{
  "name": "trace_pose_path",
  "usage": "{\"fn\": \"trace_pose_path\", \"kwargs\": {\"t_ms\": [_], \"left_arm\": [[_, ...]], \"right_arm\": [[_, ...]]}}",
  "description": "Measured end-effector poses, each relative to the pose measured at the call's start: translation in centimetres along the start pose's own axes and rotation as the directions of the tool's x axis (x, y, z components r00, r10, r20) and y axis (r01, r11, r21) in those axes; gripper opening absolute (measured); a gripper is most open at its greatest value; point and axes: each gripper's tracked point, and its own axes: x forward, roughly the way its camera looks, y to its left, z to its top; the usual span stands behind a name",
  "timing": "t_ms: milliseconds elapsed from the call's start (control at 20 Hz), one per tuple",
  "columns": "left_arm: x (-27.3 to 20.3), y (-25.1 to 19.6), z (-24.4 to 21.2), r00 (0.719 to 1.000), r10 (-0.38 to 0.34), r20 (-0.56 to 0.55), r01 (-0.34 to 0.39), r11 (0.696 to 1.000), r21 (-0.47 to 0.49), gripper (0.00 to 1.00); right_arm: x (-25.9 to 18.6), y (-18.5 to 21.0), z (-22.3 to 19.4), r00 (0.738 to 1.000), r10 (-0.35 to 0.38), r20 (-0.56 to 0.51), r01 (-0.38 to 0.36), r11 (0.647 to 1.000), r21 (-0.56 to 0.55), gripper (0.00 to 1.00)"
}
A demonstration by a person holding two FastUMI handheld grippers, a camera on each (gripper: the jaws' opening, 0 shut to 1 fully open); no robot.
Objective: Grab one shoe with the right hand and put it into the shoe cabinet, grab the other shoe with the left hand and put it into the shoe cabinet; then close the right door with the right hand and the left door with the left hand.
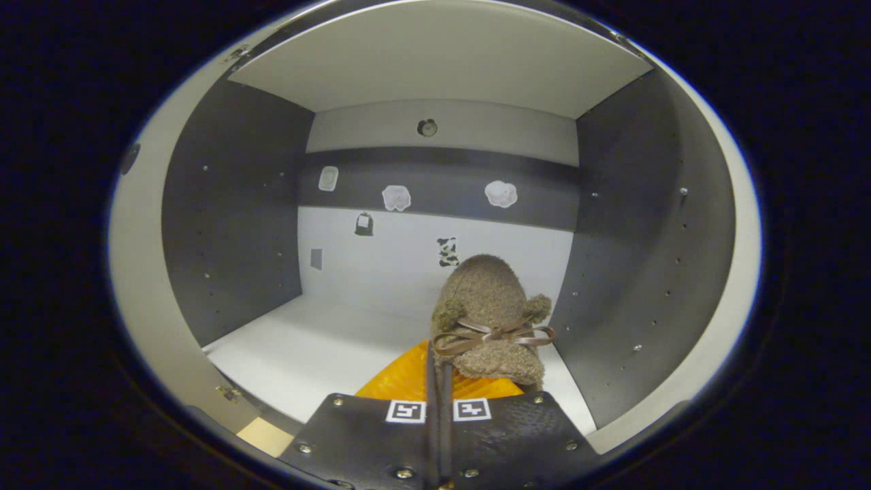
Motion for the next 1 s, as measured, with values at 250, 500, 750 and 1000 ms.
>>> {"fn": "trace_pose_path", "kwargs": {"t_ms": [250,500,750,1000], "left_arm": [[-0.4,2.7,-1.0,0.996,0.081,-0.025,-0.081,0.996,-0.022,0.93],[-0.7,4.1,-1.9,0.990,0.129,-0.051,-0.130,0.991,-0.016,0.96],[-1.1,4.2,-2.3,0.988,0.143,-0.065,-0.145,0.989,-0.016,0.96],[-1.3,3.2,-2.0,0.990,0.130,-0.062,-0.131,0.991,-0.013,0.93]], "right_arm": [[2.4,5.3,2.1,0.999,-0.015,-0.035,0.013,0.998,-0.058,0.01],[4.2,5.0,1.6,0.996,-0.017,-0.089,0.012,0.998,-0.054,0.01],[5.2,4.5,0.8,0.990,-0.019,-0.140,0.017,1.000,-0.011,0.02],[4.5,4.2,0.6,0.987,0.008,-0.163,-0.008,1.000,0.004,0.17]]}}
